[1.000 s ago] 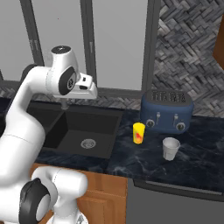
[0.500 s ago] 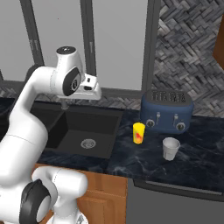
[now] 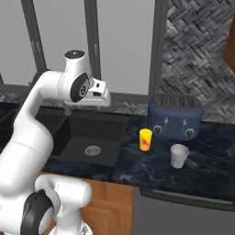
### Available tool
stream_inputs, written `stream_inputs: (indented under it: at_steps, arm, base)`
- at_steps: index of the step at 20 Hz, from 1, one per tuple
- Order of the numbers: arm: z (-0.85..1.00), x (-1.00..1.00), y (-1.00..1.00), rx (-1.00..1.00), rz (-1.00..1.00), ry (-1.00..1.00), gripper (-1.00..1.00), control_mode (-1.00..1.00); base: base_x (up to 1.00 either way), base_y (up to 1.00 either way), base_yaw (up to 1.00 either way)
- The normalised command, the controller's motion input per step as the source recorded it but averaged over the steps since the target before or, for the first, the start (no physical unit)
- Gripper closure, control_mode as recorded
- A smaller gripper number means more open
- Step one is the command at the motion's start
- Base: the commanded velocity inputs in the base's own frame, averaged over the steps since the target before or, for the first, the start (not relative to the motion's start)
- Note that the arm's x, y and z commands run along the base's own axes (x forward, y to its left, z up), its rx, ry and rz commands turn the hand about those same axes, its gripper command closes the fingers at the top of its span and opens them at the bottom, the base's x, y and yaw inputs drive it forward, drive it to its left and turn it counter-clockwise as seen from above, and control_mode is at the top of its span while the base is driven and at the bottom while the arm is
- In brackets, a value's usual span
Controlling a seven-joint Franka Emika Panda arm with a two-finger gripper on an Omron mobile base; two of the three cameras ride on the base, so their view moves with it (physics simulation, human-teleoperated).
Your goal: Place the glass cup in the left basin and the cup in the right basin of the sink.
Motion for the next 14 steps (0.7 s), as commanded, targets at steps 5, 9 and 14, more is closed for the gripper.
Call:
stream_inputs:
  at_steps: [5, 9, 14]
  arm:
    - [-0.14, 0.00, -0.24, 0.00, 0.00, 0.00, -1.00, -1.00]
    - [-0.18, 0.03, -0.26, 0.00, 0.00, 0.00, -1.00, -1.00]
    - [-0.18, 0.02, -0.24, 0.00, 0.00, 0.00, -1.00, -1.00]
  base:
    - [0.00, 0.00, 0.00]
    - [0.00, 0.00, 0.00]
    - [0.00, 0.00, 0.00]
